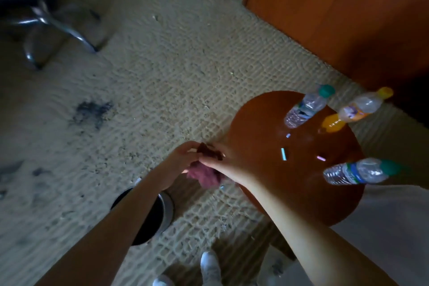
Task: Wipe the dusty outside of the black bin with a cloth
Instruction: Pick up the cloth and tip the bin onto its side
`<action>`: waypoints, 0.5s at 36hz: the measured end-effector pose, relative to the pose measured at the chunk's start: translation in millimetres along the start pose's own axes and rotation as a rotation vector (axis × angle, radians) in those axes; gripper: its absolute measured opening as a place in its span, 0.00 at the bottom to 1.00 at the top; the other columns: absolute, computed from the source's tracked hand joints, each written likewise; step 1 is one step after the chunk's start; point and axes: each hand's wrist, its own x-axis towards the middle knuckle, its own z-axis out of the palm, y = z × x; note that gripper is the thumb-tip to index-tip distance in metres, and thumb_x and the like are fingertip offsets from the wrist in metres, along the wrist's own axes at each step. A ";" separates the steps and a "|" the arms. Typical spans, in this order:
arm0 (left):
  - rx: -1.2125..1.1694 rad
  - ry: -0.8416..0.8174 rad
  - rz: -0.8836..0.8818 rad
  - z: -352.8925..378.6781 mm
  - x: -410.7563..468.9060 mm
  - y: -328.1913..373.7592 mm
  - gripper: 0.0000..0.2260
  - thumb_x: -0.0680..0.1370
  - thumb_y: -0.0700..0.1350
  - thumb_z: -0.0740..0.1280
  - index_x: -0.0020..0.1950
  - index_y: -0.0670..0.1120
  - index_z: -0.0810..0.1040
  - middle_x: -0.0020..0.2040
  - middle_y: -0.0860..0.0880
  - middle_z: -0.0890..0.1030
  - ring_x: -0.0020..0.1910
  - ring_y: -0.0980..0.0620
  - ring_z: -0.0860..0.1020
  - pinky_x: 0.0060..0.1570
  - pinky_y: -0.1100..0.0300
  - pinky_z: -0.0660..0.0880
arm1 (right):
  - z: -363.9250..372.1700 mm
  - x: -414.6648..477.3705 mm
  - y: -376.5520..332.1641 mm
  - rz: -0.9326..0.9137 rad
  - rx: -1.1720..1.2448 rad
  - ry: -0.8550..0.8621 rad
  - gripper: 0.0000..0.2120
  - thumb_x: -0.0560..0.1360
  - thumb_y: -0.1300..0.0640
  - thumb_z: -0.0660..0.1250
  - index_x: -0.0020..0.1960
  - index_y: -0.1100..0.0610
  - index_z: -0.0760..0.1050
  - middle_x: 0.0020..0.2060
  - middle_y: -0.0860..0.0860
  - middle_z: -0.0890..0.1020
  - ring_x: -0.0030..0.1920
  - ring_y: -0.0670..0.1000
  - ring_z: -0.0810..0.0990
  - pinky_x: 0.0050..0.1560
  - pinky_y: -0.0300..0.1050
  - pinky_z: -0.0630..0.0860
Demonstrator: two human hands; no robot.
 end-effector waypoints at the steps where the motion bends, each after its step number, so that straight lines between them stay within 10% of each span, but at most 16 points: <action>1: 0.018 0.021 0.000 -10.3 -2.5 -3.0 0.09 0.76 0.32 0.62 0.45 0.46 0.75 0.35 0.48 0.77 0.26 0.60 0.77 0.27 0.70 0.72 | 9.4 6.2 0.4 0.014 0.047 -0.020 0.09 0.71 0.48 0.71 0.45 0.41 0.71 0.49 0.48 0.78 0.48 0.48 0.76 0.56 0.48 0.75; 10: 0.183 0.199 0.048 -66.7 2.3 -68.2 0.12 0.73 0.28 0.64 0.38 0.44 0.75 0.30 0.51 0.75 0.23 0.66 0.72 0.28 0.75 0.67 | 84.3 55.4 31.3 0.007 -0.157 0.009 0.07 0.74 0.59 0.67 0.46 0.63 0.75 0.37 0.57 0.78 0.40 0.55 0.79 0.35 0.42 0.68; 18: 0.112 0.345 0.094 -113.2 36.7 -150.5 0.20 0.71 0.22 0.61 0.32 0.46 0.77 0.22 0.56 0.77 0.23 0.64 0.74 0.28 0.73 0.70 | 141.6 114.5 80.9 -0.013 -0.304 0.006 0.06 0.74 0.56 0.65 0.42 0.56 0.70 0.33 0.51 0.75 0.37 0.51 0.77 0.33 0.40 0.68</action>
